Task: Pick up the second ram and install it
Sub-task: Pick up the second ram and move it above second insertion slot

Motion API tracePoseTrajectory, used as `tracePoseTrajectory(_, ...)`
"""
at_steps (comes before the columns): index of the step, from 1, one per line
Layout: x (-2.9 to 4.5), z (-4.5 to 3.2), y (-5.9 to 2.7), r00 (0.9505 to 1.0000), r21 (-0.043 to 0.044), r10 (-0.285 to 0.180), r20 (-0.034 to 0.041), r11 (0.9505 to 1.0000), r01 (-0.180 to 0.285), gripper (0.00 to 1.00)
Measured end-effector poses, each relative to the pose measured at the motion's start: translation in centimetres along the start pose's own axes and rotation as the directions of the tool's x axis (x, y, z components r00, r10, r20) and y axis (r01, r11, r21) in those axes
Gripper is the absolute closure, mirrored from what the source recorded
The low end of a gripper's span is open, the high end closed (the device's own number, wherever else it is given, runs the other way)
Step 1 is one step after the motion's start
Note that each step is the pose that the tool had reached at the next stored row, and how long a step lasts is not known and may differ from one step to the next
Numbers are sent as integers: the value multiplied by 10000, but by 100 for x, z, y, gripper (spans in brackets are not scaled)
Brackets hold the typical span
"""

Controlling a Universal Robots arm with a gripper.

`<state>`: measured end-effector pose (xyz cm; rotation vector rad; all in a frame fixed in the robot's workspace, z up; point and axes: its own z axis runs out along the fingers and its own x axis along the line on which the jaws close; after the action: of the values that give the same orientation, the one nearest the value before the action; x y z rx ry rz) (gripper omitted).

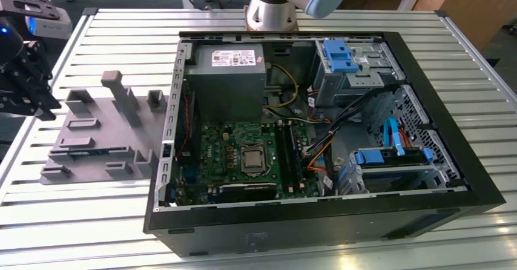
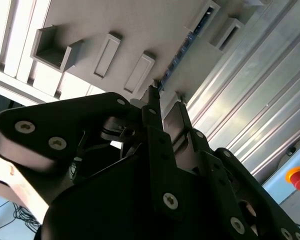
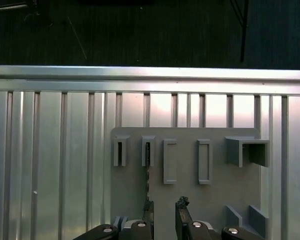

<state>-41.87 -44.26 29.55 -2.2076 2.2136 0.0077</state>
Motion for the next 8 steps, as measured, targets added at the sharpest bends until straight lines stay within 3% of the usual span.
tracePoseTrajectory(8, 20, 131, 0, 9999, 15, 124, -1, 9999, -124, 69)
